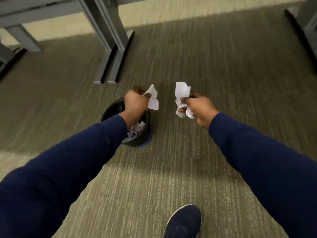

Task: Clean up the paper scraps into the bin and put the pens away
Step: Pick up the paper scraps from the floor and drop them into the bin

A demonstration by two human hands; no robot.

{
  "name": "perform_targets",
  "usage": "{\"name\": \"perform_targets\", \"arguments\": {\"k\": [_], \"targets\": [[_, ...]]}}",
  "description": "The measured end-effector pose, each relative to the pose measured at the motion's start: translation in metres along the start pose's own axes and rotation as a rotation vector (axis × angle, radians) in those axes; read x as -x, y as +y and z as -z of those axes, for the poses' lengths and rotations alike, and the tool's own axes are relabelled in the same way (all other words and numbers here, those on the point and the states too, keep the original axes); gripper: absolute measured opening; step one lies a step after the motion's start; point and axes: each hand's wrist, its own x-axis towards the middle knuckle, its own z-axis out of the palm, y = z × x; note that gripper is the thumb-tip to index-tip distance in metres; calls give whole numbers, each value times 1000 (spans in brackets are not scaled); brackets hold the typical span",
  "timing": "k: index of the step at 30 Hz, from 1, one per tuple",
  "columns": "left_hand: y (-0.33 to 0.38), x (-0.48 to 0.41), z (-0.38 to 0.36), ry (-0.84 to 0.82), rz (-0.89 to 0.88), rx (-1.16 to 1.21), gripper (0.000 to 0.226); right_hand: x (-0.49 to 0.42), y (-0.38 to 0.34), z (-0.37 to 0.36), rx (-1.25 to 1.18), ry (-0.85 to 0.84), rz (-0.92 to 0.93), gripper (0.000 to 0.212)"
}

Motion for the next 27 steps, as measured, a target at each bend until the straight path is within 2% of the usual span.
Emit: {"name": "perform_targets", "arguments": {"k": [2, 5, 10, 12, 15, 19, 23, 27], "targets": [[-26, -6, 17, 56, 83, 16, 12, -8, 2, -36, -3, -63, -43, 25], [-59, -9, 31, 153, 151, 22, 10, -20, 6, -82, 25, -126, -95, 20], [-98, -7, 44, 238, 293, -7, 15, -41, 26, -134, 137, -140, -169, 17], [-108, -7, 48, 252, 346, 3, 17, -47, 37, -148, 169, -145, -189, 26], [-118, -7, 49, 258, 362, -14, 13, -50, 46, -163, 184, -142, -220, 35], [-122, -8, 50, 223, 386, -46, 20, -56, 51, -173, 187, -215, -254, 45], [-119, -3, 49, 166, 432, -16, 30, -52, 49, -177, 38, -216, -289, 41], [-103, -1, 41, 180, 356, 25, 14, -55, 46, -163, -1, -217, -255, 45]]}}
